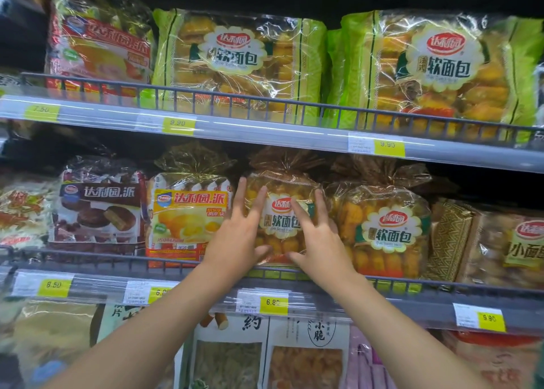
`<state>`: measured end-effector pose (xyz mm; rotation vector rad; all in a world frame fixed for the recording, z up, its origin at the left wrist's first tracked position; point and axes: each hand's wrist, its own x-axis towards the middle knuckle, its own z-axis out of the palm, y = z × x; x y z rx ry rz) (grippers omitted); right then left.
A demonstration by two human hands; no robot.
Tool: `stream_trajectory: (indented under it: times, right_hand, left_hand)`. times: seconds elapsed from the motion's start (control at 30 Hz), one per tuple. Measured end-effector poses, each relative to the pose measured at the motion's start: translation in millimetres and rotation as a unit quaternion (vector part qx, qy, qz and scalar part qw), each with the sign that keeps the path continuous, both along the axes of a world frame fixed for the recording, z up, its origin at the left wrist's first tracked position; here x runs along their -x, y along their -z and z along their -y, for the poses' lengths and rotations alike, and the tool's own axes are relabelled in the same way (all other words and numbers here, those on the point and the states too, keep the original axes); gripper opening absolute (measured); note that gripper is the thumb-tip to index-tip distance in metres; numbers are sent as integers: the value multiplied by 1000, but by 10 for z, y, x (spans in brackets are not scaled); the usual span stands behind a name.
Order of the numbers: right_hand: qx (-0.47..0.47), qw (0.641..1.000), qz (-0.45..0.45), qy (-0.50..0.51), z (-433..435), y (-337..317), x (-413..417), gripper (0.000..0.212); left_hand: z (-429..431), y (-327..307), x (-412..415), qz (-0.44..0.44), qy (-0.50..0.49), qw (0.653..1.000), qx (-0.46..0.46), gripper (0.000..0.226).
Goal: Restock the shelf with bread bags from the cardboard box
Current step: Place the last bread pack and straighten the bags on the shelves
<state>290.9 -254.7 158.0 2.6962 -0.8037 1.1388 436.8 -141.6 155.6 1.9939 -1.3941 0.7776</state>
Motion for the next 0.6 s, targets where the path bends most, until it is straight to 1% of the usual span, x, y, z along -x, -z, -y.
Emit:
stream_trajectory:
  times: [0.13,0.2,0.23,0.3,0.37,0.43,0.47,0.53,0.6]
  right_hand:
    - [-13,1000,-3,4,-55,-11,47,111]
    - [-21,1000,-2,-1,-108,-28,103,106]
    - [-17,1000,4,-8,-130,-35,146,102]
    - [2,999,24,-23,-161,-40,278,88]
    - [27,998,51,-28,-149,-32,470,71]
    - [57,995,81,-15,-84,-16,709,57]
    - [67,993,97,-1,-31,-3,835,53]
    - [77,988,128,44,108,33,1085,51]
    - [66,984,139,95,255,66,1295,63]
  left_hand:
    - [-55,-5,87,4,-8,1000,-6,120]
    - [-87,-17,119,6,-29,999,-11,117]
    - [-105,-28,141,22,-47,999,-4,114]
    - [-121,-64,209,93,-72,993,31,105]
    - [-69,-95,323,176,-41,982,53,92]
    - [48,-138,500,228,6,973,35,86]
    - [124,-161,608,238,20,971,21,86]
    - [292,-195,822,234,31,972,-8,89]
    - [455,-218,993,227,28,973,-30,95]
